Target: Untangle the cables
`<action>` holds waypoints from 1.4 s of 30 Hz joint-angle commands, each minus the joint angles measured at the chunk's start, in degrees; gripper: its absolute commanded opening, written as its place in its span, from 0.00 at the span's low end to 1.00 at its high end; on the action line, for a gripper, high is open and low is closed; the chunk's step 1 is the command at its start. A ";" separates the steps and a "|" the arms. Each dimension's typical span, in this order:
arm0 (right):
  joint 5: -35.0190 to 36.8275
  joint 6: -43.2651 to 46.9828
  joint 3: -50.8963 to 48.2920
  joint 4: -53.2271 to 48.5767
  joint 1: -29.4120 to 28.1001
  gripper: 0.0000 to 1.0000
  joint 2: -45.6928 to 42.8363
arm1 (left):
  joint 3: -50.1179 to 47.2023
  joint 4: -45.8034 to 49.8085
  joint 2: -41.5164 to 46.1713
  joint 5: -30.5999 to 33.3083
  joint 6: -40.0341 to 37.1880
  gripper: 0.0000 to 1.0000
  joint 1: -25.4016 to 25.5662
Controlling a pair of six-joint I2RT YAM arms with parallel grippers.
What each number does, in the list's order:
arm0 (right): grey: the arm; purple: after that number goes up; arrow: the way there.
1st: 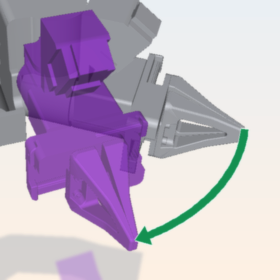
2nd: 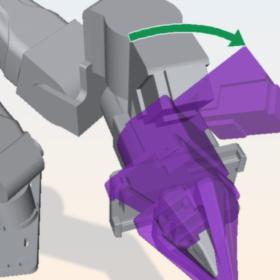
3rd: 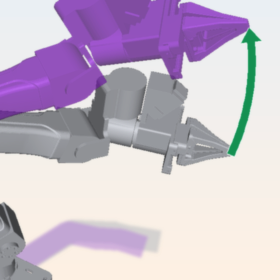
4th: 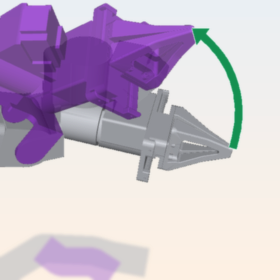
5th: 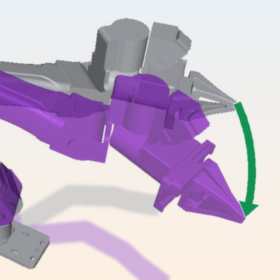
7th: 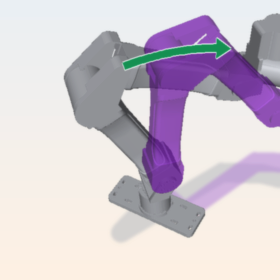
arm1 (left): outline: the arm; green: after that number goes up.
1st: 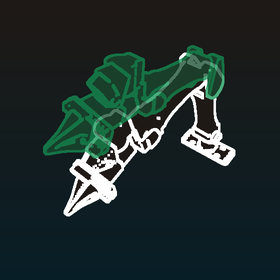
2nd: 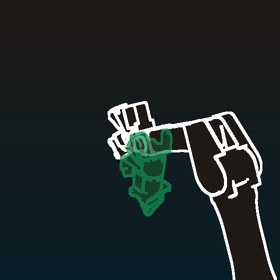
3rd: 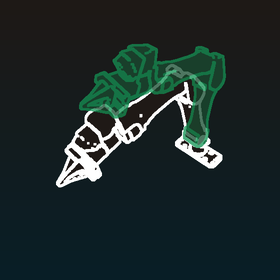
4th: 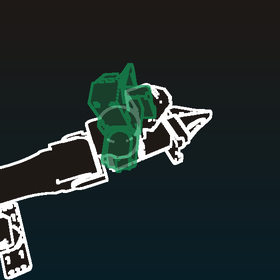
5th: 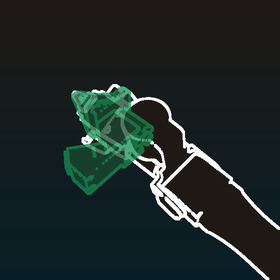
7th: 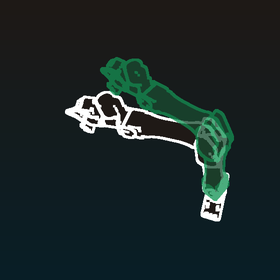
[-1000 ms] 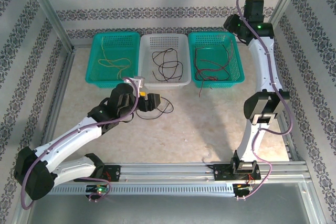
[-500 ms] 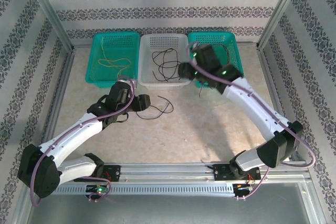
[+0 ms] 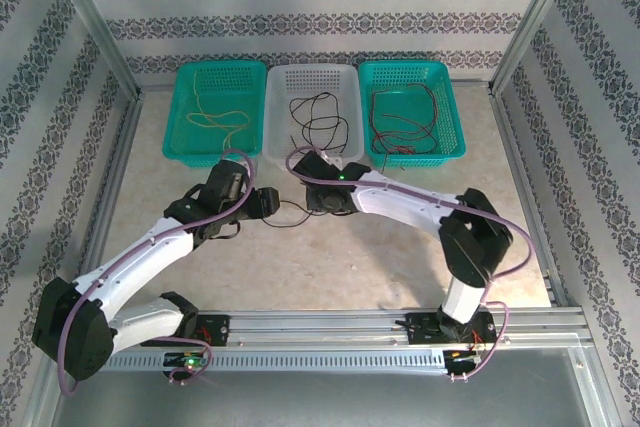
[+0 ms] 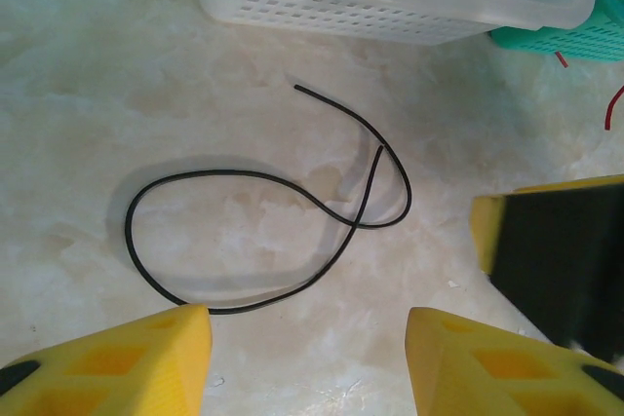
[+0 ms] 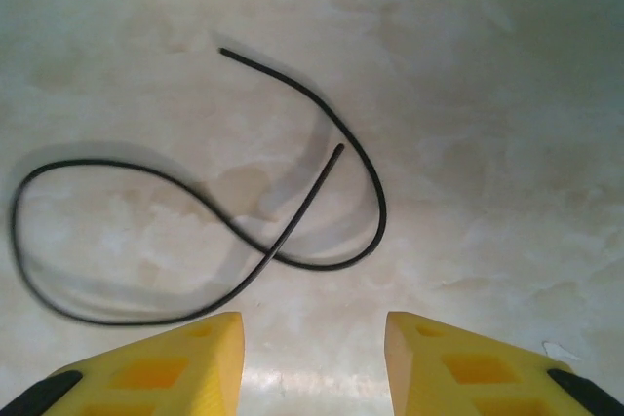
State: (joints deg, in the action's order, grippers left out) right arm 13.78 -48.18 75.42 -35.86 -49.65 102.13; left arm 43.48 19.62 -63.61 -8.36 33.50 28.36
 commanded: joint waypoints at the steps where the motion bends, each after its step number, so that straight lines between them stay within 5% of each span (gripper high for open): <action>1: 3.89 -4.55 4.27 -3.20 -0.89 0.43 5.46 | -1.17 3.00 3.18 2.42 0.43 0.56 -1.44; 12: 0.64 -4.89 11.03 -4.48 -0.80 0.40 16.46 | -1.46 3.67 4.98 2.47 0.08 0.57 -3.47; 24: -1.93 -5.96 8.12 -2.42 0.11 0.09 17.82 | -1.57 2.97 5.38 1.30 0.17 0.56 -4.44; 27: -2.07 -5.08 6.84 -1.17 0.08 0.00 15.38 | -1.65 2.30 5.32 0.45 0.34 0.56 -4.54; 32: -0.33 -1.21 4.25 2.44 -0.79 0.00 5.76 | -1.74 -0.90 4.94 -4.23 0.69 0.56 -4.50; 42: 3.95 7.87 3.07 4.06 -1.69 0.00 -16.19 | -3.58 -24.53 4.49 -25.01 5.58 0.64 -2.79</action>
State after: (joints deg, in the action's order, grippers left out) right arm 14.83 -44.47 78.52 -31.68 -50.89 89.25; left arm 40.69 7.03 -59.16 -24.88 36.64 24.82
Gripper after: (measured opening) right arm 0.053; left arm 0.633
